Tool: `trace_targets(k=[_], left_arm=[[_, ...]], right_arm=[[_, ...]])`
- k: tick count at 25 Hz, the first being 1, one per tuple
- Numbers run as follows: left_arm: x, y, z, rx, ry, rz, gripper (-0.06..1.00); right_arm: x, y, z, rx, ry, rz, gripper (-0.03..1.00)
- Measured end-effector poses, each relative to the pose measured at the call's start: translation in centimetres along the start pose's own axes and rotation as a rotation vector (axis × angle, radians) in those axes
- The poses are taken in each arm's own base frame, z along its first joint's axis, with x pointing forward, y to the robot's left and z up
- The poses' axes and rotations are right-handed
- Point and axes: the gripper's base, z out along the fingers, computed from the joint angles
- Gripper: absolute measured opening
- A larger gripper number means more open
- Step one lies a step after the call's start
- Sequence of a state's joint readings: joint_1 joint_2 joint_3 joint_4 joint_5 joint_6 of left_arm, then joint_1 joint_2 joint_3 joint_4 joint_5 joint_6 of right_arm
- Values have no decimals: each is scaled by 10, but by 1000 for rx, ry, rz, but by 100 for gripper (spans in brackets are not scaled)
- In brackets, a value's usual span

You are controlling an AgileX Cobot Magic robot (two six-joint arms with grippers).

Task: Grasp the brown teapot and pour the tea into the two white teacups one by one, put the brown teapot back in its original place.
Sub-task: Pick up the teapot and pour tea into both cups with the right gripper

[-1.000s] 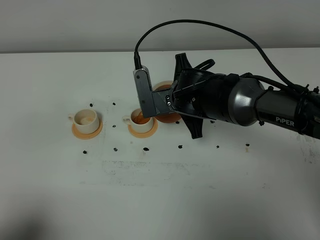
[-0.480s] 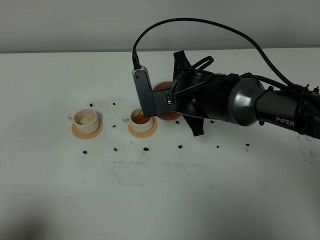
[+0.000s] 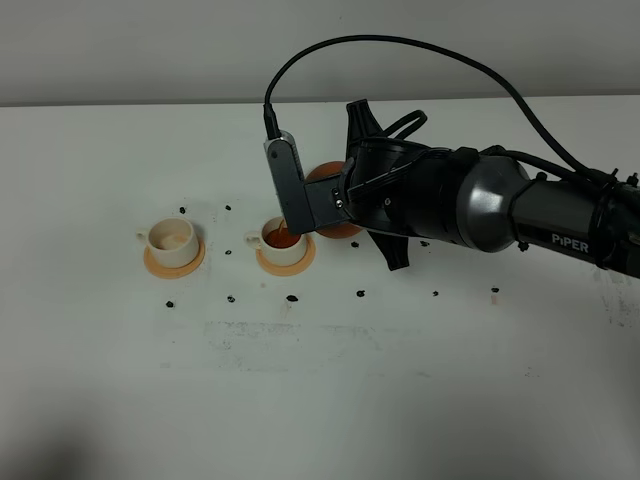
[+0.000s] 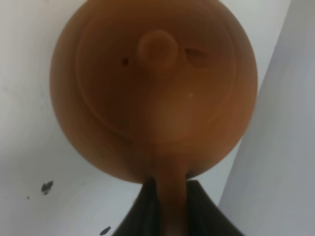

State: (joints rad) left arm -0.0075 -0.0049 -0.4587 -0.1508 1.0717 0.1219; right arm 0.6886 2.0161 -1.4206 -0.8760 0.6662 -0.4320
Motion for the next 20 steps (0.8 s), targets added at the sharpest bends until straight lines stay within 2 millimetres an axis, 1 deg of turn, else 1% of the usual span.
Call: trace_targets(k=[20], left_arm=[[0,0,0,0,0,0,16]], right_arm=[[1,-2,0,25,12,-43,8]])
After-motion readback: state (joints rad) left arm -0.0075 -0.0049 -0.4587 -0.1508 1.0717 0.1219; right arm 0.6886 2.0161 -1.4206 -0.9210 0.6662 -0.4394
